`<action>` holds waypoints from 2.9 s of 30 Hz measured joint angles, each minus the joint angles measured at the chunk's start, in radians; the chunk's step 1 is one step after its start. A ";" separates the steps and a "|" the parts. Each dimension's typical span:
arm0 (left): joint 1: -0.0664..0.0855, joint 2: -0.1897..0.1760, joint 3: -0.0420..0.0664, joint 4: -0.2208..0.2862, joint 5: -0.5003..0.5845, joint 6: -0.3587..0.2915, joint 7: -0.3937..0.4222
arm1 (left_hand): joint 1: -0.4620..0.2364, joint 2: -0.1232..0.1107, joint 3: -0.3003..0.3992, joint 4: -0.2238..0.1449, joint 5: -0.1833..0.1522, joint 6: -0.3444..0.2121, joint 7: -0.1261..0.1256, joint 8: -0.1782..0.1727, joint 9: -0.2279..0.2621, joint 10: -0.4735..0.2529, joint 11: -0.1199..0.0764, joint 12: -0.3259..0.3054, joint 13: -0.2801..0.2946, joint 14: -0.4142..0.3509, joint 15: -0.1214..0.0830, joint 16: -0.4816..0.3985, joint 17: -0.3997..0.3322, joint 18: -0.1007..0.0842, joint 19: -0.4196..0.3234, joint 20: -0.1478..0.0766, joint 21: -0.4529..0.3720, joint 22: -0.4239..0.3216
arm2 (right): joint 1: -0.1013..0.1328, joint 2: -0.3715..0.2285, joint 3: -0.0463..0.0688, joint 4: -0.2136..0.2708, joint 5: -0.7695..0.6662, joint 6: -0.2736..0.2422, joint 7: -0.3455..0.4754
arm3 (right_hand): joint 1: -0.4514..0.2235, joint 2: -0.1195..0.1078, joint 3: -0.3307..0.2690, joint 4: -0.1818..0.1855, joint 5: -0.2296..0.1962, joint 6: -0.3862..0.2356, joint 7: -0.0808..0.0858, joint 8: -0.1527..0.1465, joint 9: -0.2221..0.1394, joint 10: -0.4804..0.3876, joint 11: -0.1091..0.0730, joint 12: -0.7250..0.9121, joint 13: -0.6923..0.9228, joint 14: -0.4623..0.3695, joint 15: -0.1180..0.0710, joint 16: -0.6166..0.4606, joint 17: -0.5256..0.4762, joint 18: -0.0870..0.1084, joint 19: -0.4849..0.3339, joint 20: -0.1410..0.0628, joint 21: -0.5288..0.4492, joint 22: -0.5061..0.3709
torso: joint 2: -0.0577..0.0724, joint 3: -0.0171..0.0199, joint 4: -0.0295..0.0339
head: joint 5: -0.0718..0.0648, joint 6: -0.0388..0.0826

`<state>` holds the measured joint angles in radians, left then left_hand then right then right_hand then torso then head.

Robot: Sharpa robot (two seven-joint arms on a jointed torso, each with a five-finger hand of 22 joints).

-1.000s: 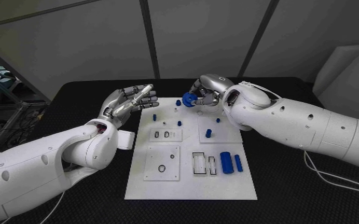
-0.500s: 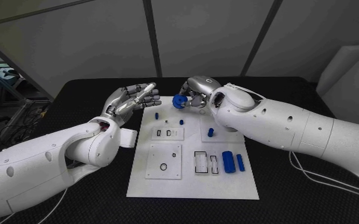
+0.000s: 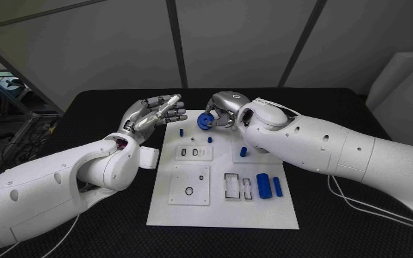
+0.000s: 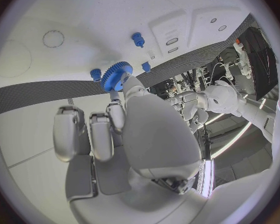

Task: Assemble the parts on the task board

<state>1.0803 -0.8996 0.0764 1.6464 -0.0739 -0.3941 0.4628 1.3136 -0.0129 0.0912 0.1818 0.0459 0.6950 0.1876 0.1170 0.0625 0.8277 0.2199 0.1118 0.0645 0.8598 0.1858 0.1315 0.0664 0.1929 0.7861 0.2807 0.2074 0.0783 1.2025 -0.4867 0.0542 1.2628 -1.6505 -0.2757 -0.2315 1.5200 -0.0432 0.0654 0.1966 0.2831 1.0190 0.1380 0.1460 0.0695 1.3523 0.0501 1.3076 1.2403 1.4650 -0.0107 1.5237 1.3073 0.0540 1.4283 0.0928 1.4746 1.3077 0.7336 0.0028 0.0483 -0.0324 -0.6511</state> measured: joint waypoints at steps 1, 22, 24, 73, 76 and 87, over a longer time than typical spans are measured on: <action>0.000 0.000 0.000 0.000 0.000 0.000 0.000 | 0.000 0.000 0.000 0.000 0.000 0.000 0.000 0.000 0.000 0.000 0.000 0.000 0.000 0.000 0.000 0.000 0.000 0.000 0.000 0.000 0.000 0.000 | 0.000 0.001 -0.003 -0.002 0.000 0.004 0.000 | 0.000 0.000 0.000 0.000 -0.002 0.000 0.000 0.000 0.000 0.000 0.000 0.000 -0.001 0.000 0.000 0.000 0.000 0.000 0.000 0.000 0.000 0.000 | 0.000 0.0002 0.0000 | 0.000 -0.001; 0.000 -0.002 0.000 0.002 0.000 0.002 -0.001 | 0.004 0.004 0.000 0.000 0.000 0.000 0.000 0.000 0.000 0.000 0.000 0.000 0.000 0.000 0.000 0.000 0.000 0.000 0.000 0.000 0.000 0.000 | 0.003 0.017 -0.012 -0.035 0.000 0.041 0.002 | -0.021 -0.012 0.012 0.002 -0.013 -0.016 0.015 -0.019 -0.002 -0.020 0.012 -0.027 -0.029 0.000 0.000 0.000 0.001 0.000 0.000 0.000 0.000 0.000 | -0.001 0.0013 -0.0024 | 0.006 0.000; 0.001 -0.002 0.000 0.002 0.000 0.003 -0.001 | 0.004 0.004 0.000 0.000 0.000 0.000 0.000 -0.003 0.000 0.000 0.000 0.000 0.000 0.000 0.000 0.000 0.000 0.000 0.000 0.000 0.000 0.000 | 0.003 0.018 -0.013 -0.037 0.000 0.038 0.000 | -0.033 -0.010 0.012 0.002 -0.018 -0.028 0.016 -0.026 -0.004 -0.027 0.016 -0.032 -0.033 0.000 0.000 0.000 0.001 0.000 -0.002 0.002 0.000 0.000 | 0.000 0.0016 -0.0024 | 0.006 0.000; 0.001 0.000 0.000 -0.003 0.000 0.018 -0.020 | 0.004 0.004 -0.006 0.000 0.000 0.000 0.000 -0.008 0.000 0.000 0.000 -0.005 0.000 -0.004 0.004 -0.008 0.000 0.000 0.000 0.000 -0.004 -0.003 | -0.009 -0.024 -0.017 0.005 0.022 -0.046 -0.024 | -0.102 -0.048 0.010 0.022 -0.065 -0.075 0.026 -0.050 -0.002 -0.034 0.023 -0.036 -0.035 0.000 0.007 0.004 0.000 0.000 -0.001 0.014 0.000 0.000 | 0.000 0.0028 -0.0035 | 0.005 0.002; 0.001 -0.001 0.000 -0.004 0.000 0.018 -0.021 | 0.004 0.004 -0.006 0.000 0.000 0.000 0.000 -0.008 0.000 0.000 0.000 -0.005 0.000 -0.004 0.004 -0.008 0.000 0.000 0.000 0.000 -0.004 -0.003 | -0.010 -0.033 -0.017 0.007 0.041 -0.046 -0.016 | -0.134 -0.049 -0.002 0.039 -0.048 -0.098 0.030 -0.065 -0.002 -0.034 0.023 -0.036 -0.030 0.002 0.016 0.007 0.000 0.000 0.003 0.018 0.000 0.000 | 0.000 0.0028 -0.0035 | 0.005 0.004; 0.001 -0.001 0.000 -0.006 0.000 0.018 -0.022 | 0.004 0.004 -0.006 0.000 0.000 0.000 0.000 -0.008 0.000 0.000 0.000 -0.005 0.000 -0.004 0.004 -0.008 0.000 0.000 0.000 0.000 -0.008 -0.003 | -0.010 -0.015 -0.017 0.000 0.097 -0.017 0.008 | -0.174 -0.042 -0.024 0.066 -0.037 -0.118 0.027 -0.077 -0.003 -0.030 0.027 -0.031 -0.022 0.002 0.016 0.008 0.000 0.000 -0.001 0.022 0.000 0.000 | -0.001 0.0023 -0.0031 | 0.005 0.006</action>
<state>1.0809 -0.9001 0.0765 1.6403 -0.0743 -0.3760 0.4408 1.3175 -0.0090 0.0856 0.1818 0.0459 0.6950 0.1876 0.1094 0.0625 0.8278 0.2199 0.1063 0.0645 0.8562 0.1893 0.1240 0.0665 0.1928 0.7861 0.2806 0.1996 0.0749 1.1926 -0.5019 0.0369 1.2626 -1.5532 -0.2932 -0.2234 1.3455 -0.0850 0.0410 0.2625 0.2461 0.9007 0.1654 0.0693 0.0668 1.3220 0.0770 1.2767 1.2186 1.4668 0.0055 1.5317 1.3074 0.0542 1.4276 0.1145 1.4745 1.3074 0.7326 0.0051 0.0453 -0.0279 -0.6448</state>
